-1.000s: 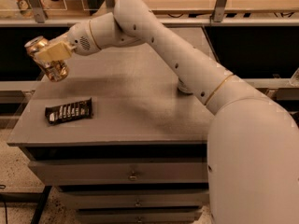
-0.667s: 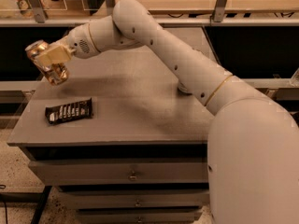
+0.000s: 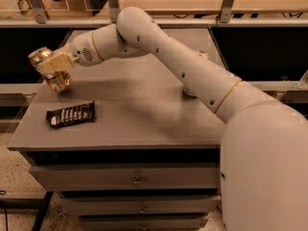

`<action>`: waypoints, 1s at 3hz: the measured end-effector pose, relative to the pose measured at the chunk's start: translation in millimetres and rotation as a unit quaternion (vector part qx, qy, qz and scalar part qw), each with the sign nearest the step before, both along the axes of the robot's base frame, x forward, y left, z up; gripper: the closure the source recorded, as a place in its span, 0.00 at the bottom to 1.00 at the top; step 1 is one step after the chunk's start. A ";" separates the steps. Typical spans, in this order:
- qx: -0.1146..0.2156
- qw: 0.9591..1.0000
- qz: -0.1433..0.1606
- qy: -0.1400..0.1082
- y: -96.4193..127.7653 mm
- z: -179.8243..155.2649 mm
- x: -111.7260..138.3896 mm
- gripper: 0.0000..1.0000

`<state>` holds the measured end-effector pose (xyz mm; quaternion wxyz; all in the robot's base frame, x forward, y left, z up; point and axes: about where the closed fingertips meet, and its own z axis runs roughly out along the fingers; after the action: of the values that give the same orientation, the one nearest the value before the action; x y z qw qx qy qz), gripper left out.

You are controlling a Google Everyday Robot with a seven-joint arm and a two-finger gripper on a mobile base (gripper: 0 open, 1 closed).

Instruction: Place orange can upright

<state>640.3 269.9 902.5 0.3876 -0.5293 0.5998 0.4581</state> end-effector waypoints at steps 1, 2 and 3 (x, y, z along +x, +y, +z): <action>0.002 1.000 -0.005 -0.003 0.4 -4.9 -0.8 1.00; 0.000 1.000 -0.007 -0.006 0.5 -9.2 -1.5 0.82; -0.004 1.000 -0.007 -0.007 -0.9 -13.0 -1.1 0.59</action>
Offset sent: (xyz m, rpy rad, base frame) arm 0.0012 -0.0054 -0.0127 -0.0042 -0.0220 -0.0268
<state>639.2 269.0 889.5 0.3932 -0.5300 0.6026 0.4488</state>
